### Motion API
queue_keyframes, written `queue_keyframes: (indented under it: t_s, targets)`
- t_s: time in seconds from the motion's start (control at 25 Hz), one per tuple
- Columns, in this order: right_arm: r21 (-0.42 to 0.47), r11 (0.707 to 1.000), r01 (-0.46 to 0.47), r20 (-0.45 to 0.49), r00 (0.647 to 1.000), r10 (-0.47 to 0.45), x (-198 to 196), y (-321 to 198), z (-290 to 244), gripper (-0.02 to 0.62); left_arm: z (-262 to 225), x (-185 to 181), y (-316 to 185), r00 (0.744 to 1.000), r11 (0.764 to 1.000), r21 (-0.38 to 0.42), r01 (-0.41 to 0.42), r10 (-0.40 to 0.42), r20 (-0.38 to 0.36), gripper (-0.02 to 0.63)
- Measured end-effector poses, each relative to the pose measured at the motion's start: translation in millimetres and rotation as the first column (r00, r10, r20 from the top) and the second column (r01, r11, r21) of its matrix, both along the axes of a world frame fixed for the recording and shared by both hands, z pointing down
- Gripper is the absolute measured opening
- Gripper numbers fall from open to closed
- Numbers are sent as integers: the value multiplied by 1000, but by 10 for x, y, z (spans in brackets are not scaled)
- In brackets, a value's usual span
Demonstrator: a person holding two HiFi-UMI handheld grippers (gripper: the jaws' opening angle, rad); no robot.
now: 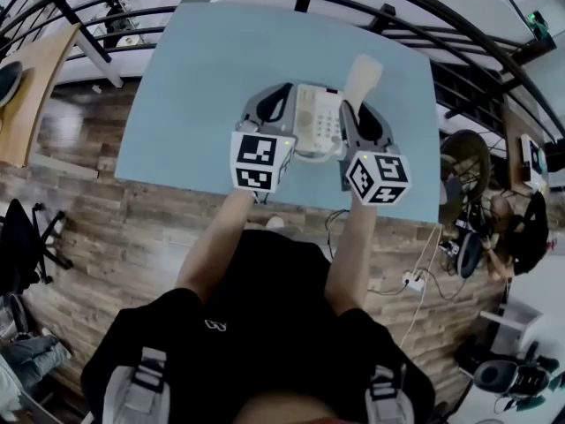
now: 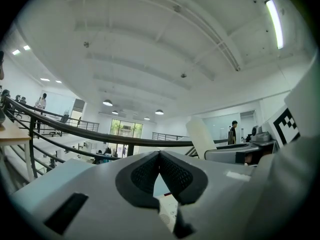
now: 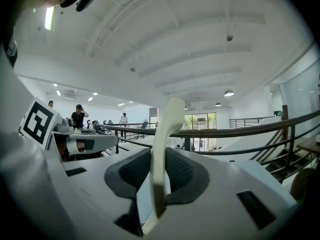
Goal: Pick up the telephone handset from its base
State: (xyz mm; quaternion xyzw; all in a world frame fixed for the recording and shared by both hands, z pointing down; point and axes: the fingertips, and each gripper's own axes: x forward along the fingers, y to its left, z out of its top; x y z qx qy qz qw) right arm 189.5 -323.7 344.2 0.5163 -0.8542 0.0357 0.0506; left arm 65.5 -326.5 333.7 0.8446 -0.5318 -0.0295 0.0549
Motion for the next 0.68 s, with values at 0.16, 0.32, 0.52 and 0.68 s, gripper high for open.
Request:
queue_keyframes:
  t_s: [0.16,0.32,0.52,0.68]
  targets:
    - [-8,1000,-5,-9,1000,5,38,-9,29,83,33,35,-8,1000,1000,-11,-2,2,-2,-2]
    - [-15,1000,-6,-10,1000,6,70,-2,58,83,79,62,-13,1000,1000,-24,-1,1,-3,-2]
    - [-41,999,12,0,1000,-12,71,37,207,83,191,92,-4,1000,999,-47,0,0,-3,-2]
    - [-47,998,28,-8,1000,-29,95,66,268,83,234,170,10,1000,999,-54,-5,5,2,-2]
